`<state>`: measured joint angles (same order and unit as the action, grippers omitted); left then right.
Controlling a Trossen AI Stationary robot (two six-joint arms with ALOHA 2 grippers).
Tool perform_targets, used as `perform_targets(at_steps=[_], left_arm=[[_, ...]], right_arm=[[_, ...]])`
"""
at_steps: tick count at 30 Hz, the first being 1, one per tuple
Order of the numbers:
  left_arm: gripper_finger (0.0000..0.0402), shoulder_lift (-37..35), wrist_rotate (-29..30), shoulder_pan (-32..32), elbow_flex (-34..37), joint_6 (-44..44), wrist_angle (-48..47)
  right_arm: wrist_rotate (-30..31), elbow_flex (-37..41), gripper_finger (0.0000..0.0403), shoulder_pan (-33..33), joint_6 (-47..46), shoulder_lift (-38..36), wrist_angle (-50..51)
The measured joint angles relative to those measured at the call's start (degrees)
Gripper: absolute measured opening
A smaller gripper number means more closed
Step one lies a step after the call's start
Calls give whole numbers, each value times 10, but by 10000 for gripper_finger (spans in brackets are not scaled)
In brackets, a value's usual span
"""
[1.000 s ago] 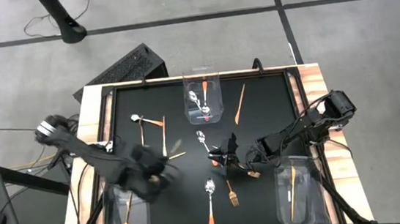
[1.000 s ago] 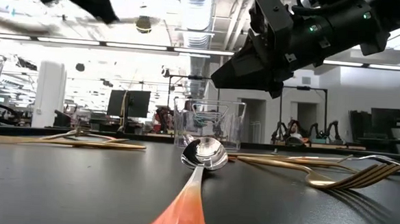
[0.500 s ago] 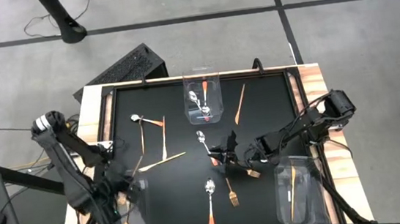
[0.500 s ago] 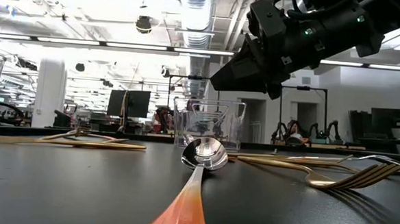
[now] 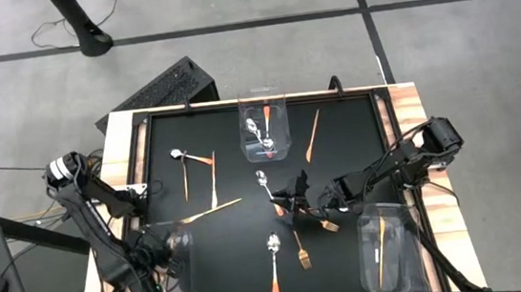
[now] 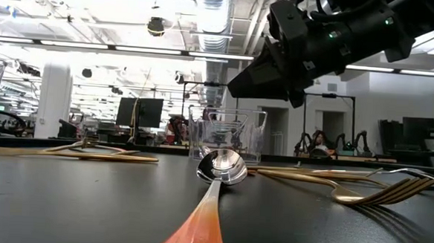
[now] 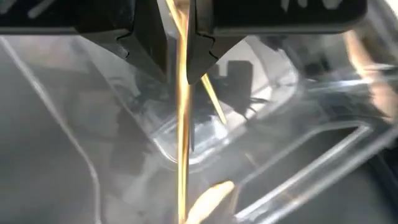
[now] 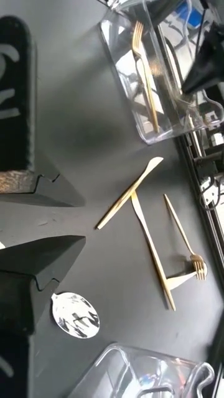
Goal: Sort silverware by color (type)
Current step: Put the gold fork into the bottom left transparent bin, then put the orange spoon into the top transparent bin
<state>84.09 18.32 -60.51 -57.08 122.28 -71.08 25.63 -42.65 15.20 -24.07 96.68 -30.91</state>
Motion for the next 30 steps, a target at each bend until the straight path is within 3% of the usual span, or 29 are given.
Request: perform_targets(at_steps=[8, 14, 17, 22, 30], left_arm=[[82, -4, 20, 0, 0, -4, 2], [102, -56, 35, 36, 0, -52, -49], [105, -98, 34, 83, 0, -117, -62], [106, -173, 82, 188, 0, -268, -60], [106, -223, 139, 412, 6, -504, -54]], right_arm=[[0, 0, 106, -1, 0, 0, -13], [-2, 0, 106, -4, 1, 0, -13], [-2, 0, 106, -4, 5, 0, -13], [-2, 0, 106, -1, 5, 0, -12], [8, 0, 106, 2, 4, 0, 30]])
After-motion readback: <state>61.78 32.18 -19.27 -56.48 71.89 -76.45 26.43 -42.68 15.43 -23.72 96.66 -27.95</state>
